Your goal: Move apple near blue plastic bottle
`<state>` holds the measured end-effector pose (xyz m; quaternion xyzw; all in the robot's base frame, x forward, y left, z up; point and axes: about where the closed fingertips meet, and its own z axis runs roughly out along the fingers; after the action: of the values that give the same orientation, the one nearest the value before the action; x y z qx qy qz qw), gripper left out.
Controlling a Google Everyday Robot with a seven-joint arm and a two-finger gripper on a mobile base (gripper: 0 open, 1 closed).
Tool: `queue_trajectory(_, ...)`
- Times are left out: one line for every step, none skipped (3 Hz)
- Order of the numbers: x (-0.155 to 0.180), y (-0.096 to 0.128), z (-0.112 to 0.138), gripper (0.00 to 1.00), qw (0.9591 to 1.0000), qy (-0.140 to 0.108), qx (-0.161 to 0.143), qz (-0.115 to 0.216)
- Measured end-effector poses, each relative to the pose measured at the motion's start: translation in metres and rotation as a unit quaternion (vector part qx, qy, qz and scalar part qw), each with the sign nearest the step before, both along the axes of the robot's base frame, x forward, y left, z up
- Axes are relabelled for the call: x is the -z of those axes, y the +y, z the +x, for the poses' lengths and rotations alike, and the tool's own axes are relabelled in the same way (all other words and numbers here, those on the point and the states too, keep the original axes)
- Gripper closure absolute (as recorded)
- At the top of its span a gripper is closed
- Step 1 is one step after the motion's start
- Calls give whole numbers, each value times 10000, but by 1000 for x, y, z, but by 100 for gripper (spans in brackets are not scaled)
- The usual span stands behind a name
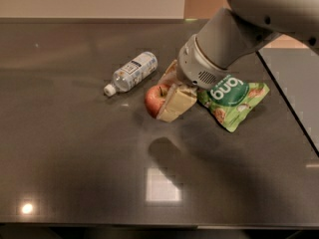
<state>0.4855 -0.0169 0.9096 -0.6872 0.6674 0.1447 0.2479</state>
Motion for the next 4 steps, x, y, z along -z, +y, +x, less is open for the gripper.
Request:
queue_trajectory(0,11,42,100,9998,-30,196,101)
queue_trajectory(5,23,78,100,9993,-75,302,212)
queue_trajectory(22,30,105,100,9990,-63,394,214)
queue_trajectory(38,33,126,100,9987,-41,475,205)
